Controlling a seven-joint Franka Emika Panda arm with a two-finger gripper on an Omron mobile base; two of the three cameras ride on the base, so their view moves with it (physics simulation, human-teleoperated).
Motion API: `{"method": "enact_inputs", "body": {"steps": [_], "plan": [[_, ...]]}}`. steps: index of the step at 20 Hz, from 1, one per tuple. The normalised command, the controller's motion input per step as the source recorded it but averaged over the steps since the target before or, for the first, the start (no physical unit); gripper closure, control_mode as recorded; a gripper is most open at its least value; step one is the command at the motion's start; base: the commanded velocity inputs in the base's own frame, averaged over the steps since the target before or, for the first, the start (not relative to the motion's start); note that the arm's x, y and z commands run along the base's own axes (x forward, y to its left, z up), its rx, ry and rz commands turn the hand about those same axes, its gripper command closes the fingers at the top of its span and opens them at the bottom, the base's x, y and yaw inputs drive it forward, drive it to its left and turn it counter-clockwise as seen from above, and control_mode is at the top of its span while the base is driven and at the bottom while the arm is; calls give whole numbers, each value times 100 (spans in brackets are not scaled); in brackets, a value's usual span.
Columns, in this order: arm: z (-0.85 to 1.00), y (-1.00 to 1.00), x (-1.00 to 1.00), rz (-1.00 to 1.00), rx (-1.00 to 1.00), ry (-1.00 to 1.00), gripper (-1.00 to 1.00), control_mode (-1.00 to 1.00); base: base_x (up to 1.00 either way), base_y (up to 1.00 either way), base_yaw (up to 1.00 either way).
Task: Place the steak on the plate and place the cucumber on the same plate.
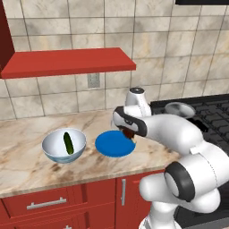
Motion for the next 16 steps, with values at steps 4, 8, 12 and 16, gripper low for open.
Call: {"method": "enact_inputs", "body": {"steps": [4,8,12,16], "plan": [[-56,-1,14,0,0,5,100,-100,0,0,0],[-51,-1,13,0,0,2,100,-100,0,0,0],[-26,0,4,0,0,0,100,-100,0,0,0],[-6,1,10,0,0,0,100,-100,0,0,0]]}}
